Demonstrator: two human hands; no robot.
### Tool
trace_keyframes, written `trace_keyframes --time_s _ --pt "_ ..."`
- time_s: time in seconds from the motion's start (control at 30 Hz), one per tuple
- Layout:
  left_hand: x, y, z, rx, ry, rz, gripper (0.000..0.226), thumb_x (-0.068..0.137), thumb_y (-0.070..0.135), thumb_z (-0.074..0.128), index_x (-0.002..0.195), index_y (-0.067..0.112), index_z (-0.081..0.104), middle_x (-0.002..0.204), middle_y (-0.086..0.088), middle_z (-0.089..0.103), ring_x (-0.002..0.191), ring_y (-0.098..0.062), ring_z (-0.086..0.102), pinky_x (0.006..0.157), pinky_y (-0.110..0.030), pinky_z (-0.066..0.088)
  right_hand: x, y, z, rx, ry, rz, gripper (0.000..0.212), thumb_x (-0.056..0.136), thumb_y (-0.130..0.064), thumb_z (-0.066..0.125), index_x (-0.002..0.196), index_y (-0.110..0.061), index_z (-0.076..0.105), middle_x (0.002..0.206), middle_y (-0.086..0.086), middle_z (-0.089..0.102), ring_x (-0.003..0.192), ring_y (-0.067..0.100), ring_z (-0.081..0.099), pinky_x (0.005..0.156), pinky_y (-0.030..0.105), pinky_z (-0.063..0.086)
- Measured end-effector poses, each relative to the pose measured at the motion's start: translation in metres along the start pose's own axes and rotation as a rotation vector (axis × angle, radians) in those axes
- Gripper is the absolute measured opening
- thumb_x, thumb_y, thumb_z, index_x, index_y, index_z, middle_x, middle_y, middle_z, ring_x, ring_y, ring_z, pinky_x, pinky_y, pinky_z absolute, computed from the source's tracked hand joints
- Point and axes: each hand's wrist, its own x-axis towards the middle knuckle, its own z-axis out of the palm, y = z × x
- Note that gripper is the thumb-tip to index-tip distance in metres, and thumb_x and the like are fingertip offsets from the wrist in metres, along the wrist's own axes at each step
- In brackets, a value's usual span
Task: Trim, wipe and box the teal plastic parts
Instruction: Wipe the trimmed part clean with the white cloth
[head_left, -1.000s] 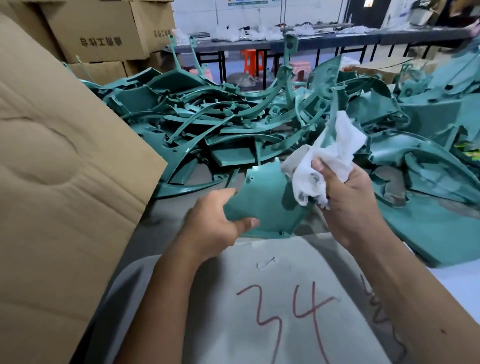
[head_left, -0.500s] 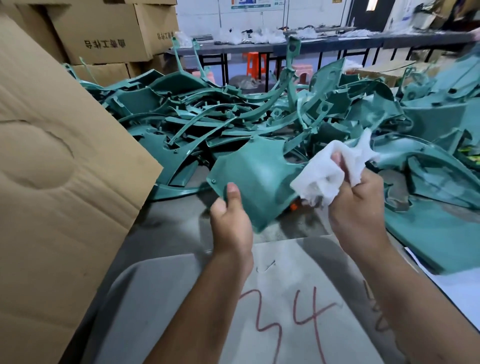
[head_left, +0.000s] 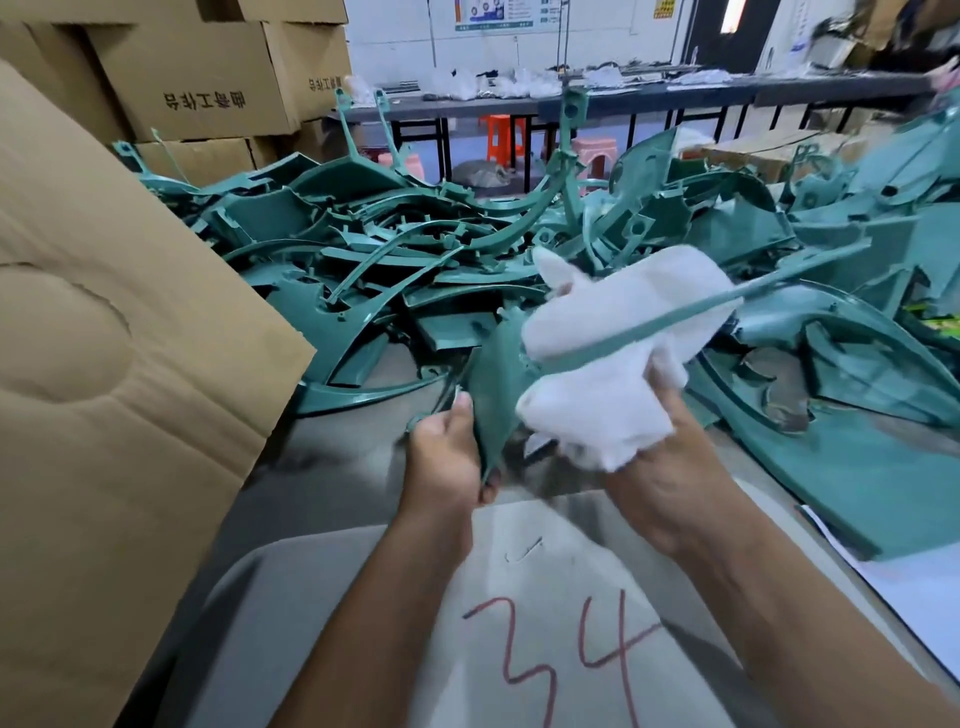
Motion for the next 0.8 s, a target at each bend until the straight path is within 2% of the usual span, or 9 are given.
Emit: trace_keyframes --time_s 0.1,0.2,0.27,0.37,0.43,0.5,0.6,0.7,0.8 --pt "-0.006 -0.001 -0.001 -0.107 -0.073 -0.049 0.022 0.102 0.022 0.049 0.089 0.01 0.061 0.073 -0.003 0.066 0.062 -0.016 0.061 0.054 -0.025 0.05 -0.005 -0.002 0.009 0.036 -0.066 -0.058 0.023 0.088 -0.003 0.068 0.094 -0.021 0.081 0.095 0.0 0.079 0.087 0.013 0.075 0.072 0.024 0.059" --pt "0.002 -0.001 -0.003 -0.03 -0.053 -0.072 0.024 0.102 0.007 0.044 0.11 -0.007 0.062 0.091 -0.019 0.059 0.075 -0.026 0.058 0.055 -0.025 0.048 -0.001 -0.015 0.005 -0.107 -0.065 -0.193 0.026 0.084 0.002 0.07 0.102 -0.016 0.073 0.094 -0.012 0.078 0.087 0.003 0.073 0.073 0.017 0.056" --pt "0.009 -0.004 -0.002 0.078 0.015 -0.073 0.022 0.104 0.014 0.038 0.095 0.006 0.057 0.092 -0.018 0.052 0.084 -0.028 0.052 0.068 -0.032 0.043 0.001 -0.02 -0.005 -0.162 -0.07 -0.199 0.03 0.087 0.017 0.068 0.1 -0.01 0.068 0.086 -0.015 0.076 0.077 -0.002 0.069 0.066 0.014 0.053" --pt "0.011 -0.005 -0.002 0.147 0.095 -0.043 0.037 0.103 0.016 0.041 0.066 0.015 0.043 0.072 -0.01 0.047 0.067 -0.022 0.048 0.059 -0.024 0.043 0.0 -0.02 -0.01 -0.182 -0.072 -0.148 0.027 0.083 0.017 0.065 0.087 -0.01 0.066 0.069 -0.016 0.07 0.06 -0.004 0.063 0.055 0.01 0.047" --pt "0.013 -0.008 -0.005 0.124 0.088 0.04 0.037 0.107 0.026 0.044 0.075 0.013 0.056 0.072 -0.01 0.056 0.063 -0.023 0.05 0.054 -0.023 0.04 0.0 -0.017 -0.01 -0.163 -0.028 -0.146 0.029 0.084 0.019 0.065 0.082 -0.01 0.064 0.061 -0.014 0.068 0.053 -0.002 0.063 0.051 0.01 0.046" --pt "0.009 -0.005 -0.006 0.09 0.044 0.102 0.053 0.107 0.055 0.037 0.099 0.011 0.067 0.083 -0.01 0.07 0.067 -0.026 0.062 0.055 -0.026 0.044 0.001 -0.02 -0.008 -0.054 -0.034 -0.209 0.011 0.088 0.007 0.068 0.089 -0.004 0.066 0.062 -0.008 0.068 0.051 0.004 0.062 0.047 0.014 0.046" --pt "0.008 -0.002 -0.01 0.042 -0.044 0.279 0.075 0.099 0.074 0.023 0.113 0.017 0.071 0.07 -0.013 0.054 0.048 -0.011 0.044 0.041 -0.02 0.031 0.008 -0.016 -0.018 0.04 0.183 -0.208 0.018 0.091 0.004 0.065 0.087 -0.011 0.073 0.063 -0.003 0.066 0.048 0.004 0.054 0.043 0.017 0.04" --pt "0.003 0.003 -0.015 0.092 -0.116 0.579 0.064 0.102 0.062 0.028 0.107 0.019 0.075 0.068 -0.017 0.027 0.052 -0.024 0.026 0.049 -0.032 0.024 0.01 -0.013 -0.024 0.147 0.367 -0.134 0.047 0.099 0.008 0.055 0.077 -0.025 0.079 0.06 -0.005 0.061 0.046 0.004 0.049 0.042 0.017 0.036" --pt "-0.009 0.004 -0.015 0.176 -0.246 0.735 0.061 0.101 0.058 0.027 0.115 0.022 0.074 0.089 -0.025 0.056 0.079 -0.041 0.052 0.069 -0.043 0.043 0.014 -0.01 -0.023 0.227 0.531 -0.06 0.048 0.101 -0.003 0.057 0.07 -0.032 0.078 0.06 -0.006 0.062 0.046 0.004 0.05 0.039 0.015 0.033"
